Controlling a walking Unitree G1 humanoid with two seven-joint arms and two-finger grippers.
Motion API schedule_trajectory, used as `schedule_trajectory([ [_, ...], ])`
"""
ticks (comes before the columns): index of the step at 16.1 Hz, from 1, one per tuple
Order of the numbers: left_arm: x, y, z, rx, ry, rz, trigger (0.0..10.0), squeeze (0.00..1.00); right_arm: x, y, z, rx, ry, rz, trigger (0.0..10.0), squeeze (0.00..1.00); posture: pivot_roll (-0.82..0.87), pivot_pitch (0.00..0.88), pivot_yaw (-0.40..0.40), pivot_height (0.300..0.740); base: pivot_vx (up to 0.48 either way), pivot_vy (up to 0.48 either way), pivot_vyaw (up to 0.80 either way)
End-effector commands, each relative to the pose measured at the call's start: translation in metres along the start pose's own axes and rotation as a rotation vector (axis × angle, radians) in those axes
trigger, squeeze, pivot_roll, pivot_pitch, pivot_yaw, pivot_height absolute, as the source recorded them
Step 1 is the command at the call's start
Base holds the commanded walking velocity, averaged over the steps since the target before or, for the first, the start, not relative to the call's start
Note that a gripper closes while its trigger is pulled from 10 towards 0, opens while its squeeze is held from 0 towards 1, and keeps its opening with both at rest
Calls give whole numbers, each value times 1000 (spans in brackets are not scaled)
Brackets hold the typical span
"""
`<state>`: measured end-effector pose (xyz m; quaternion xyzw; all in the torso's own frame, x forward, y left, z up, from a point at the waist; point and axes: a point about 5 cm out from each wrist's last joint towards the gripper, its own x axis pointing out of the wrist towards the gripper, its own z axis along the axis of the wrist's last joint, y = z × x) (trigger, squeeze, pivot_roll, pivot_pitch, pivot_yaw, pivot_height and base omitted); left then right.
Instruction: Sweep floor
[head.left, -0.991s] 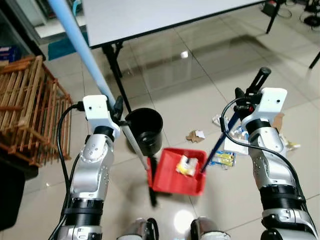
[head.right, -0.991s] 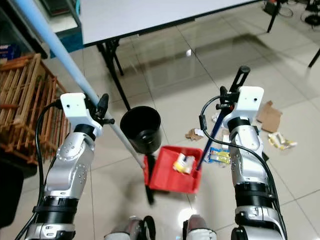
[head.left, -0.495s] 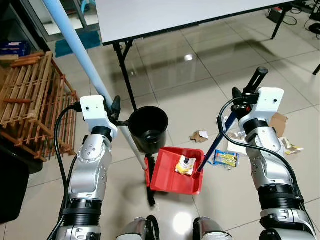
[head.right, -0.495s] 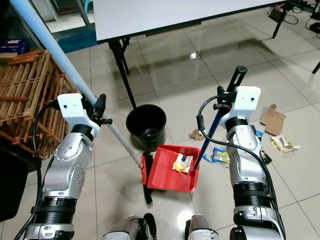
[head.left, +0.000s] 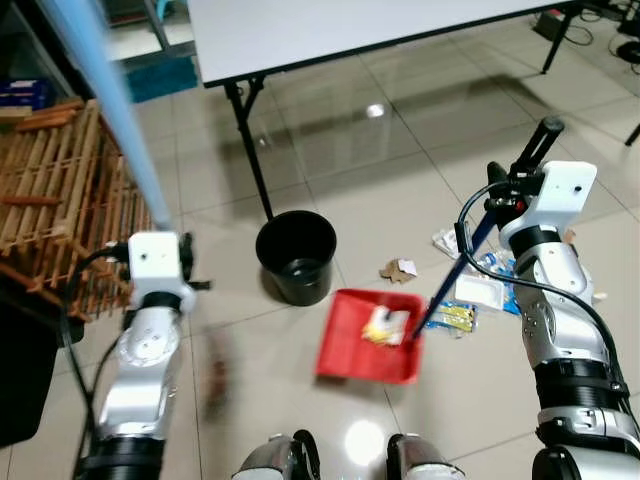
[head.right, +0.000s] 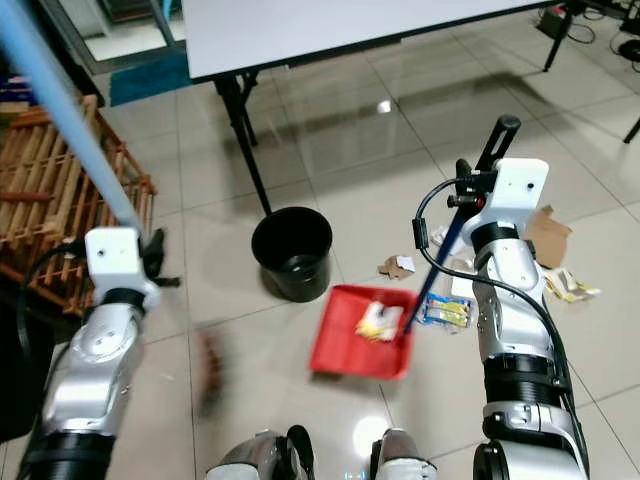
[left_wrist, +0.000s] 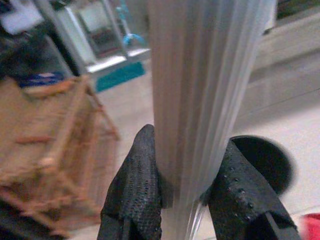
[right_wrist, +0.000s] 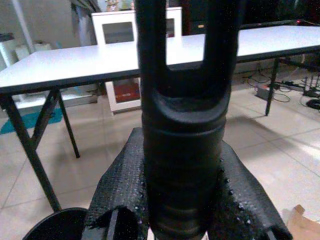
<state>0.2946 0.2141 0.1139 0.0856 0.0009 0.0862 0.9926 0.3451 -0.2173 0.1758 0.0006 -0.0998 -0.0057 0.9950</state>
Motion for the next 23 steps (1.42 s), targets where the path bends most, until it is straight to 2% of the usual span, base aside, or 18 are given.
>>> schedule_trajectory([
  [1, -1, 2, 2, -11, -32, 12, 10000, 0, 4, 9, 7, 33, -32, 25, 10000, 0, -178, 167, 126, 740, 0, 0, 0],
  [6, 1, -4, 2, -44, -47, 12, 10000, 0, 3, 5, 7, 35, -33, 19, 10000, 0, -183, 170, 129, 740, 0, 0, 0],
  [8, 3, -15, 6, -86, -62, -22, 10000, 0, 4, 7, 8, 39, -34, 24, 10000, 0, -185, 170, 126, 740, 0, 0, 0],
  [11, 4, -22, 5, -116, -66, -52, 10000, 0, 4, 9, 7, 47, -30, 38, 10000, 0, -188, 173, 122, 740, 0, 0, 0],
  [13, 7, -27, 10, -181, -89, -61, 10000, 0, 3, 11, 4, 56, -16, 50, 10000, 0, -189, 177, 115, 740, 0, 0, 0],
  [14, 11, -34, 19, -234, -115, -75, 10000, 0, 2, 15, 0, 59, -6, 60, 10000, 0, -188, 178, 112, 740, 0, 0, 0],
  [17, 10, -43, 19, -243, -117, -92, 10000, 0, 2, 18, 2, 58, -9, 73, 10000, 0, -189, 178, 112, 740, 0, 0, 0],
  [23, 6, -40, 13, -223, -98, -102, 10000, 0, 8, -4, 16, -25, -49, 61, 10000, 0, -195, 185, 123, 740, 0, 0, 0],
])
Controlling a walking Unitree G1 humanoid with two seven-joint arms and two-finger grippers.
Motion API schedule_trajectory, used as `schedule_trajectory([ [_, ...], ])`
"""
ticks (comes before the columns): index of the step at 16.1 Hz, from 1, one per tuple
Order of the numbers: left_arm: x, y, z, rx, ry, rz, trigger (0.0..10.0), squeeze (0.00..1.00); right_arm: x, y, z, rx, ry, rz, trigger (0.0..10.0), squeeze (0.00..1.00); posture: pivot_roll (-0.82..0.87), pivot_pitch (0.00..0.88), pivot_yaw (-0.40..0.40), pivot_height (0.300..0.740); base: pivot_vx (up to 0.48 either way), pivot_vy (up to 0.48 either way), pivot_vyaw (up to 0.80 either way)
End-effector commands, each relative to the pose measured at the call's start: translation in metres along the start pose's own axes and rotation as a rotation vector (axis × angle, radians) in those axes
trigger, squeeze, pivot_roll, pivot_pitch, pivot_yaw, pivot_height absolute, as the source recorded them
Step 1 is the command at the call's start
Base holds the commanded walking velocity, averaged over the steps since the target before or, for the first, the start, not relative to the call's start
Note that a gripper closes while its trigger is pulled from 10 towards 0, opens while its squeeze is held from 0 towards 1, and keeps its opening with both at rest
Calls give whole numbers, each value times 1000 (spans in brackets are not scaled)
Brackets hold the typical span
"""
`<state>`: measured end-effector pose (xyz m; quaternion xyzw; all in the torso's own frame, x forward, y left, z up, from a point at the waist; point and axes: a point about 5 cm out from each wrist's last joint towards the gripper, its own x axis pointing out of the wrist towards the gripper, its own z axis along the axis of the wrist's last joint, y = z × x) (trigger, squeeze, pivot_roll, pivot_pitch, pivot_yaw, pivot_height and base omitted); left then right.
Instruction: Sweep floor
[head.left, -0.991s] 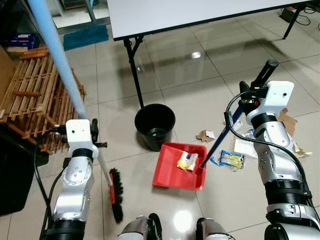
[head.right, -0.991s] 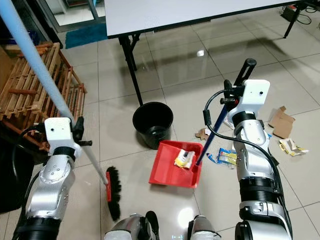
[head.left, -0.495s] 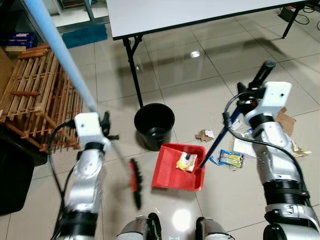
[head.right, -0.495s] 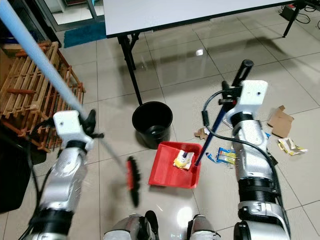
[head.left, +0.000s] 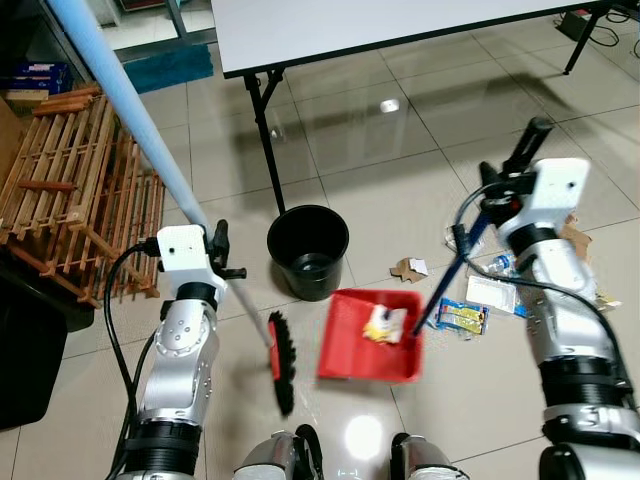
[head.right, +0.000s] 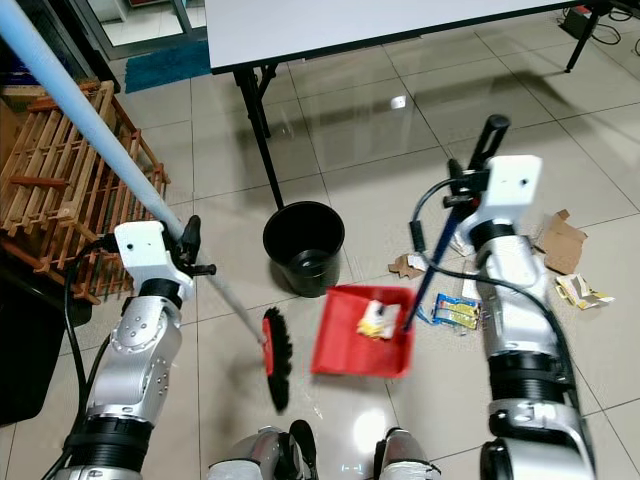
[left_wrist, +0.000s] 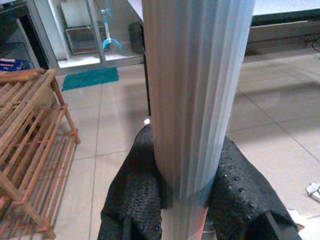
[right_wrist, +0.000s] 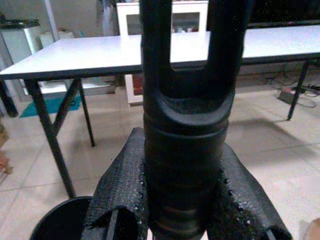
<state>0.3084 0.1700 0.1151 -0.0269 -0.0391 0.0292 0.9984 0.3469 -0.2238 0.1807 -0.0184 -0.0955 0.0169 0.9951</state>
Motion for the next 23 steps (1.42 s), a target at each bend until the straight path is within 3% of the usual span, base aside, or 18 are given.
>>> schedule_trajectory([
  [1, -1, 6, 6, 14, -28, 3, 10000, 0, 7, -4, 17, -4, -74, 6, 10000, 0, -194, 187, 125, 740, 0, 0, 0],
  [5, -3, 7, 4, 19, -22, 7, 10000, 0, 17, -15, 45, -55, -150, -4, 10000, 0, -197, 190, 122, 740, 0, 0, 0],
  [12, -3, 4, 4, 16, -21, -6, 10000, 0, 30, -13, 83, -47, -271, -2, 10000, 0, -193, 189, 132, 740, 0, 0, 0],
  [23, -1, 3, 4, 21, -17, -16, 10000, 0, 27, -27, 87, -66, -286, -49, 10000, 0, -201, 179, 145, 740, 0, 0, 0],
])
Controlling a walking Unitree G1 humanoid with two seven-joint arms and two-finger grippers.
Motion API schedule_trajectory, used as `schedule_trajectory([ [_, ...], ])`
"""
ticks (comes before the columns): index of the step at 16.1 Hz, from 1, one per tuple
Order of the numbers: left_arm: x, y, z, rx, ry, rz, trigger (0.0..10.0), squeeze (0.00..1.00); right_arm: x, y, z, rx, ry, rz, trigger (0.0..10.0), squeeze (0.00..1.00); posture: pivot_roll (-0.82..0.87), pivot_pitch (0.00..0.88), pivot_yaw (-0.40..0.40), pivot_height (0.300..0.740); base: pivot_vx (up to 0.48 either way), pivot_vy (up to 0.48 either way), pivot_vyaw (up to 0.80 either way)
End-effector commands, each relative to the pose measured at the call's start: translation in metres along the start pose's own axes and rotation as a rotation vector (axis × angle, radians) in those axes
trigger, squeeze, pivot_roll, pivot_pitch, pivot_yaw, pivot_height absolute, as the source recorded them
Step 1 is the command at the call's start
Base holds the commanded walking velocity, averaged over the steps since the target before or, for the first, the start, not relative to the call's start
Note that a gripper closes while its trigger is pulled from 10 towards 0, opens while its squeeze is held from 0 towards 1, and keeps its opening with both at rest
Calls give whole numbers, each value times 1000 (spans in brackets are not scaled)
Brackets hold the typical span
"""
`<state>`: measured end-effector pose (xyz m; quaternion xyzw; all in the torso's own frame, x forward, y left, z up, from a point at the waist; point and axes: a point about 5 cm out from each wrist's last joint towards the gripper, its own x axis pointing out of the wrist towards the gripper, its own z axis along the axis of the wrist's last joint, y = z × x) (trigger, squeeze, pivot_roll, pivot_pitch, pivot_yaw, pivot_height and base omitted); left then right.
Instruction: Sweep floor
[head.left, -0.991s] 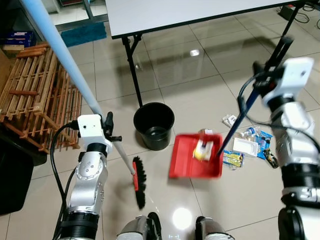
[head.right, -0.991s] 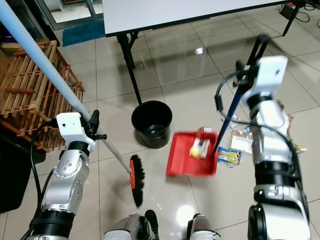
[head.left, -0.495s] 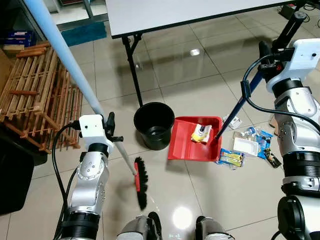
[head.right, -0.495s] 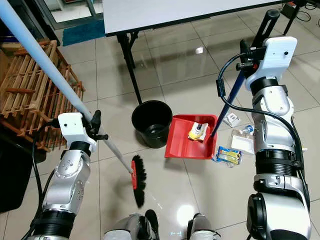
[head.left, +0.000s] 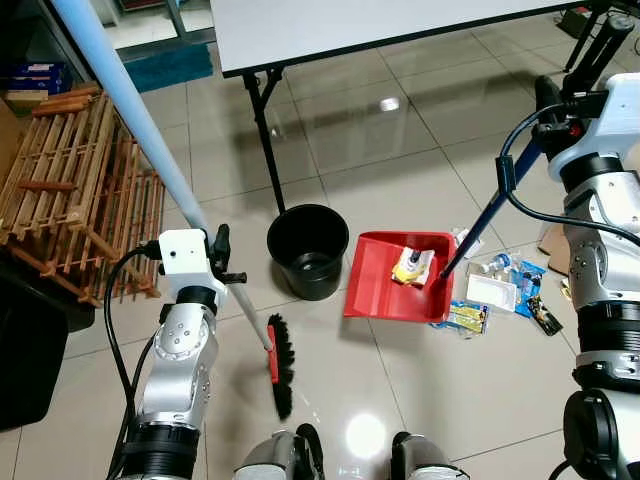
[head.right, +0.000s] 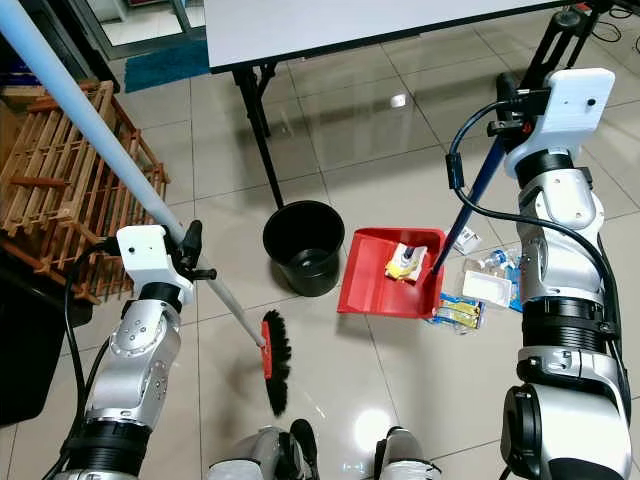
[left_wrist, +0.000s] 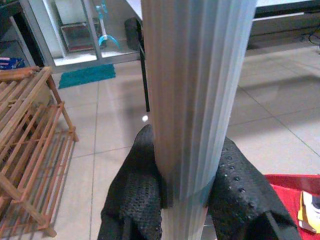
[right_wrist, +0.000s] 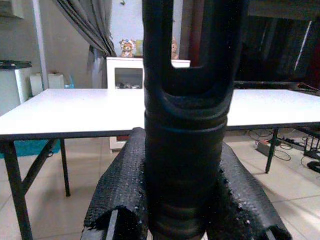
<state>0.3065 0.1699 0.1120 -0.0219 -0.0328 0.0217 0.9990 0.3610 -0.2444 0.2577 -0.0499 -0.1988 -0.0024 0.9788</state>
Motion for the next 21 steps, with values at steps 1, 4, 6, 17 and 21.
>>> schedule_trajectory([
  [1, 1, 3, 7, 12, -29, -1, 10000, 0, 1, -4, 13, 4, -76, -20, 10000, 0, -201, 179, 145, 740, 0, 0, 0],
  [4, 2, 3, 8, 13, -28, -5, 10000, 0, 2, -2, 17, 37, -91, -35, 10000, 0, -202, 180, 147, 740, 0, 0, 0],
  [6, 2, 1, 7, 11, -27, -8, 10000, 0, 6, 1, 24, 62, -113, -32, 10000, 0, -202, 178, 145, 740, 0, 0, 0],
  [17, 0, -3, 5, -1, -26, -10, 10000, 0, 23, 30, 49, 149, -197, 31, 10000, 0, -202, 182, 135, 740, 0, 0, 0],
  [21, -5, -4, 6, -3, -26, -4, 10000, 0, 32, 67, 53, 148, -228, 117, 10000, 0, -167, 194, 124, 740, 0, 0, 0],
])
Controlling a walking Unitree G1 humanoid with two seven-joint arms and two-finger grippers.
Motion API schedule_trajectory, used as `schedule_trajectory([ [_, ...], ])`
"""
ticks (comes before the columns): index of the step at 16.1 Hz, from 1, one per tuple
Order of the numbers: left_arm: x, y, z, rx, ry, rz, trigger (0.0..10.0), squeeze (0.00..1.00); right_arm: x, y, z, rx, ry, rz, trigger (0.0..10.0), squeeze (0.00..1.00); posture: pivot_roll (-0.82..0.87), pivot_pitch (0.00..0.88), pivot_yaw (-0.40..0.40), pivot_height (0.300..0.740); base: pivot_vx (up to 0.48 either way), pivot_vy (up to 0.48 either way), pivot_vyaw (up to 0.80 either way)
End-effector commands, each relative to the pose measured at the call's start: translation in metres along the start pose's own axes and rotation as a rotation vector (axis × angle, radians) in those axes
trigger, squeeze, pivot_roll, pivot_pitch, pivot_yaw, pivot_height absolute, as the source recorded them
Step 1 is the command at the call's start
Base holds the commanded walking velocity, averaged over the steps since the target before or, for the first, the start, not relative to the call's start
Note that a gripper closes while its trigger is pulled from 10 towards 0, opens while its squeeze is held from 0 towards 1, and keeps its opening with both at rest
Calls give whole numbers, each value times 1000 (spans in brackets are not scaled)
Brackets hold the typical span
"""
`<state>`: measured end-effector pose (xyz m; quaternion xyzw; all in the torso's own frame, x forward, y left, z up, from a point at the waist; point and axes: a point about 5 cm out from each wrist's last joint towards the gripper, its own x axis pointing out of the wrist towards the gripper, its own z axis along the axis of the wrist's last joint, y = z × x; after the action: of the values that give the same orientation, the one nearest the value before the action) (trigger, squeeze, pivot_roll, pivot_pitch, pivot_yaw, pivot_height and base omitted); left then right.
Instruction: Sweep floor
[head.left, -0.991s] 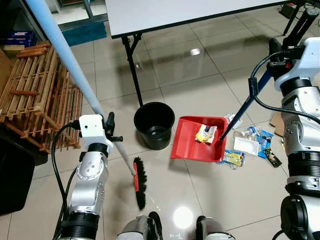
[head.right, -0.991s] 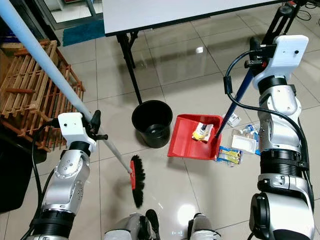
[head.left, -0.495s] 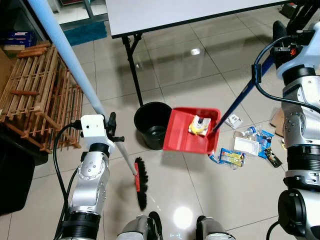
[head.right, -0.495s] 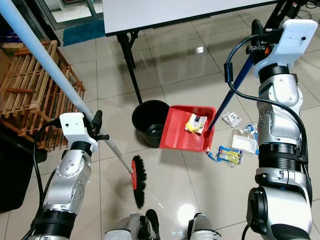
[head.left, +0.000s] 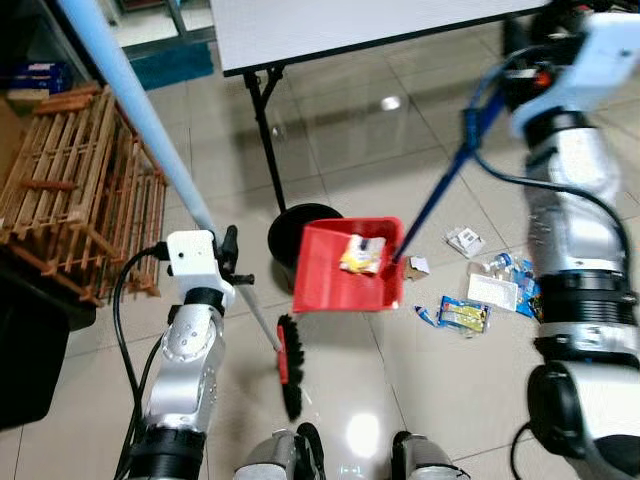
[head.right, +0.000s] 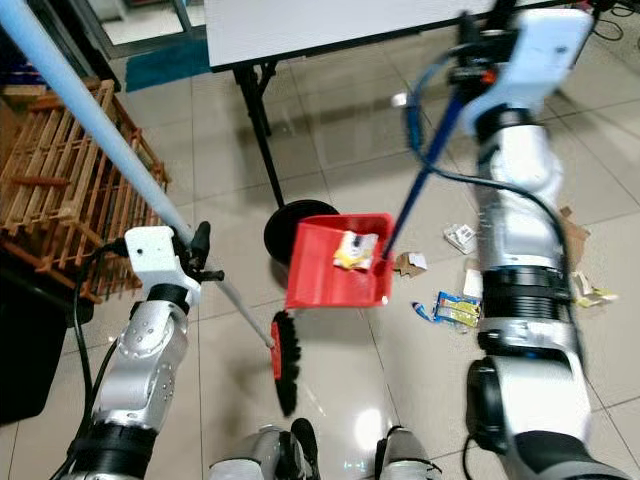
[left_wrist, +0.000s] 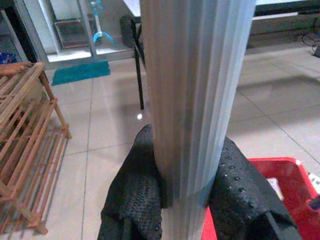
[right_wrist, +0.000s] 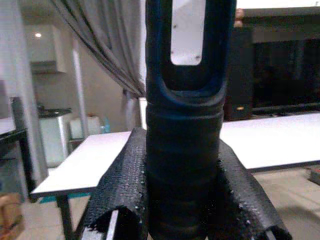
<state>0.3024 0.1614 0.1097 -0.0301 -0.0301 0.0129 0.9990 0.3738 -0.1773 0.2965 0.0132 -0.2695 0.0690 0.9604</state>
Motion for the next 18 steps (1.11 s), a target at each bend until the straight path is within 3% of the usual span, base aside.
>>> schedule_trajectory([
  [1, -3, 5, 8, 16, -29, 17, 10000, 0, 9, 16, 12, 15, -74, 35, 10000, 0, -159, 197, 123, 740, 0, 0, 0],
  [6, -8, 3, 6, 14, -20, 13, 10000, 0, 13, 28, 6, -4, -75, 33, 10000, 0, -144, 206, 120, 740, 0, 0, 0],
  [10, -15, -1, 3, 8, 2, -5, 10000, 0, 16, 22, -3, -12, -46, 1, 10000, 0, -136, 210, 121, 740, 0, 0, 0],
  [18, -16, -3, 5, -5, 18, -25, 10000, 0, 9, 12, -18, -34, -12, -17, 10000, 0, -140, 198, 129, 740, 0, 0, 0],
])
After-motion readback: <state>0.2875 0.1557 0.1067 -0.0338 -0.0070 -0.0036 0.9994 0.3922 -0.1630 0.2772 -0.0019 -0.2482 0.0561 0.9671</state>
